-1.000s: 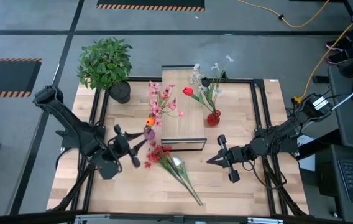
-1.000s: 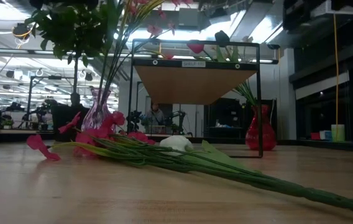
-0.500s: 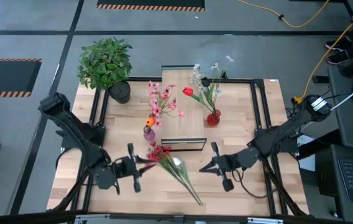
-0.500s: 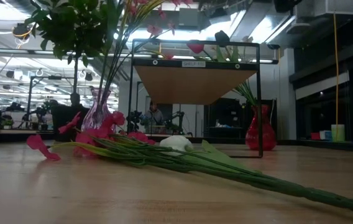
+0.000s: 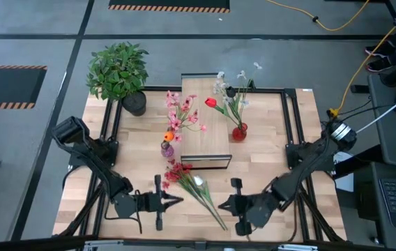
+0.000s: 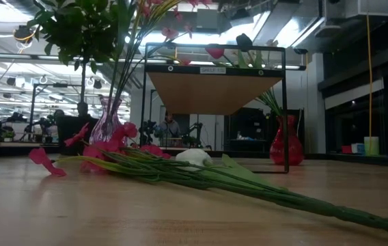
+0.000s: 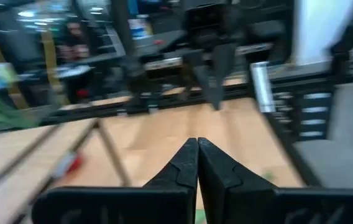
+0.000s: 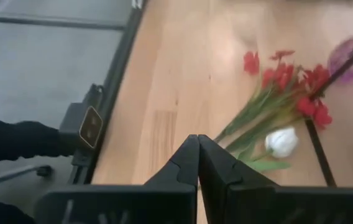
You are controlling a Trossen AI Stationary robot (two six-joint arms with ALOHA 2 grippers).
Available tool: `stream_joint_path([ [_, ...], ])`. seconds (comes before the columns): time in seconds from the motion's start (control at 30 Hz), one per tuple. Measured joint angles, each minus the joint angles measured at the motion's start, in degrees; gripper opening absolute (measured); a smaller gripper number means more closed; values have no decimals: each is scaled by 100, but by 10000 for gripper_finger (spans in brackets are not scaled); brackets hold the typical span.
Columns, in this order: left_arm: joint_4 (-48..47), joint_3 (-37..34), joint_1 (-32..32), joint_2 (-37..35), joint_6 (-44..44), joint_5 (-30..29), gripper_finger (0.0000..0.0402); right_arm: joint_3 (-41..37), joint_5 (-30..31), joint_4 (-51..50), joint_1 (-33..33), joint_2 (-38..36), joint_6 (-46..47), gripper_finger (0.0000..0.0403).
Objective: Pick and place flowers into a vace then onto a shelf
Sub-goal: Put the red flowers into the violet vase
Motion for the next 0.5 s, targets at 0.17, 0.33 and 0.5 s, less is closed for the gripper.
stream_joint_path([
  [0.17, -2, 0, -2, 2, -325, 730, 5, 853, 157, -832, 95, 668, 441, 8],
  [0.33, -13, 0, 4, 2, -341, 685, 3, 1389, 157, -1108, 92, 1115, 685, 8],
  [0.5, -49, 0, 37, 2, -342, 679, 4, 1502, 156, -1147, 92, 1390, 802, 37],
])
